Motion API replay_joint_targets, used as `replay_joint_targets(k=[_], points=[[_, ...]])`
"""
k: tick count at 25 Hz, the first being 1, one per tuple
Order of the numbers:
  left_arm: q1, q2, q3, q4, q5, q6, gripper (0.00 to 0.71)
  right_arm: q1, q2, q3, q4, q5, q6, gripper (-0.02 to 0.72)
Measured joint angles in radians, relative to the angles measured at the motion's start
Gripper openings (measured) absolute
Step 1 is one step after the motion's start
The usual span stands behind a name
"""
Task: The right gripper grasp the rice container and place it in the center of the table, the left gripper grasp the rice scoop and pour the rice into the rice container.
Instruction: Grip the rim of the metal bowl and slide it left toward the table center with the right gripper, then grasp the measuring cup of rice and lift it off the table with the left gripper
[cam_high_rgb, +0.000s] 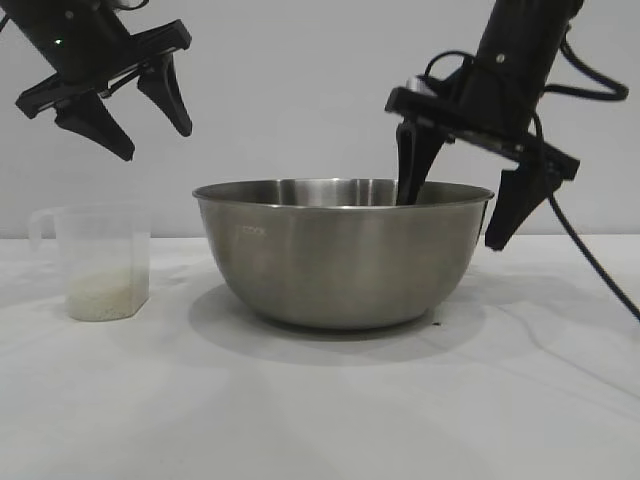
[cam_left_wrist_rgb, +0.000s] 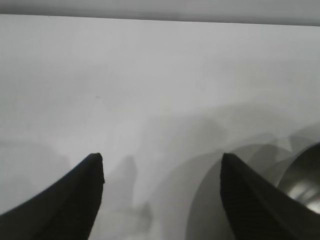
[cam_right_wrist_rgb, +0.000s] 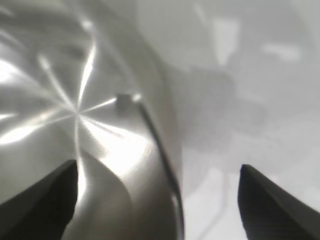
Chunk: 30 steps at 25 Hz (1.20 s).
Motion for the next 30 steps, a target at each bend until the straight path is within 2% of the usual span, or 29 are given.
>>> replay_joint_targets(k=[6,12,20,24,30], points=[[0.000,0.000,0.000,0.000,0.005,0.000,0.437,-0.004,-0.128,0.000,-0.037,0.012,0.000,0.570],[0.000,0.000,0.000,0.000,0.007,0.000,0.437,-0.006,-0.269,0.000,-0.116,0.023,0.000,0.570],[0.000,0.000,0.000,0.000,0.009,0.000,0.437,-0.006,-0.481,0.008,-0.129,0.033,0.002,0.570],[0.000,0.000,0.000,0.000,0.009,0.000,0.437,-0.006,-0.621,0.098,-0.129,0.037,0.002,0.570],[0.000,0.000,0.000,0.000,0.009,0.000,0.437,-0.006,-0.854,0.342,-0.129,0.039,0.002,0.570]])
